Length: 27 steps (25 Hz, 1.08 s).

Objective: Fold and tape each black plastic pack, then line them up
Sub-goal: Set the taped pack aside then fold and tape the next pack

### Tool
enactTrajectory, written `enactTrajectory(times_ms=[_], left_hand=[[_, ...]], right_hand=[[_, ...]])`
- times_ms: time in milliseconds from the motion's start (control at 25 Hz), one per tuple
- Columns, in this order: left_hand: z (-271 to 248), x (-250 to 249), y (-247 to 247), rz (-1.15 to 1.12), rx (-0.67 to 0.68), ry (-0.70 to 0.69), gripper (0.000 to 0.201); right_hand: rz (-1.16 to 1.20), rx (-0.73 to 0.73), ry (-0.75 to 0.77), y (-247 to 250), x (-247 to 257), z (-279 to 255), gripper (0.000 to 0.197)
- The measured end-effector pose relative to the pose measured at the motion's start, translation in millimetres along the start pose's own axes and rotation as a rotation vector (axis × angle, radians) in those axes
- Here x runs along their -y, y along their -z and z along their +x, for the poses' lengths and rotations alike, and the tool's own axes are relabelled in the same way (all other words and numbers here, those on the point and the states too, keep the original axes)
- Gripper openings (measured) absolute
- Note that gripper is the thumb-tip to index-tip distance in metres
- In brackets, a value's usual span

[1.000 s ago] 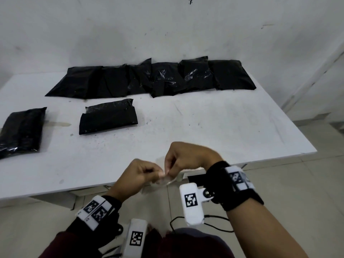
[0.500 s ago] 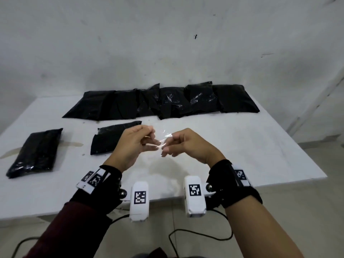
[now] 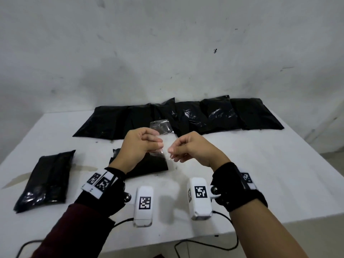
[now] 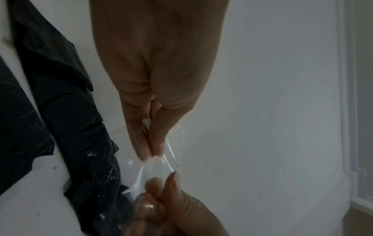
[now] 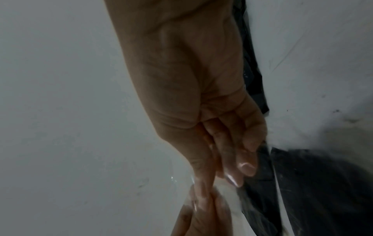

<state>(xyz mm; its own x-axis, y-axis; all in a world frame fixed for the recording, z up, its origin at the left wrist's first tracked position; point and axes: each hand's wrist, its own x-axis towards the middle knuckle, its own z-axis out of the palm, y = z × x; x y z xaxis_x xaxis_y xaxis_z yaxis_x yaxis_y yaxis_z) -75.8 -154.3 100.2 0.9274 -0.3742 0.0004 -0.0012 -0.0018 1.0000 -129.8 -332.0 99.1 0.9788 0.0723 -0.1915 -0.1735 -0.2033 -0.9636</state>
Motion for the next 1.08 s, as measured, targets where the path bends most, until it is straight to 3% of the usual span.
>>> enactTrajectory(times_ms=[160, 560, 640, 760, 920, 1080], left_hand=[[24.8, 3.9, 30.4, 0.037, -0.023, 0.009, 0.027], [50.4, 13.8, 77.4, 0.226, 0.092, -0.070, 0.033], [52.6, 15.2, 81.8, 0.066, 0.092, 0.001, 0.024], [52.4, 18.9, 85.5, -0.139, 0.111, 0.166, 0.018], [57.6, 28.8, 95.6, -0.067, 0.143, 0.240, 0.039], [62.9, 28.8, 98.1, -0.101, 0.093, 0.251, 0.038]], right_hand=[[0.008, -0.029, -0.029, -19.1, 6.2, 27.9, 0.007], [0.138, -0.074, -0.140, -43.9, 19.7, 65.2, 0.030], [0.168, -0.100, -0.149, -46.8, 19.4, 72.0, 0.033], [0.179, -0.098, -0.143, -50.7, 16.9, 77.8, 0.020], [0.242, -0.115, -0.138, -55.1, 12.9, 85.9, 0.016], [0.316, -0.075, -0.166, -56.8, 12.6, 88.5, 0.016]])
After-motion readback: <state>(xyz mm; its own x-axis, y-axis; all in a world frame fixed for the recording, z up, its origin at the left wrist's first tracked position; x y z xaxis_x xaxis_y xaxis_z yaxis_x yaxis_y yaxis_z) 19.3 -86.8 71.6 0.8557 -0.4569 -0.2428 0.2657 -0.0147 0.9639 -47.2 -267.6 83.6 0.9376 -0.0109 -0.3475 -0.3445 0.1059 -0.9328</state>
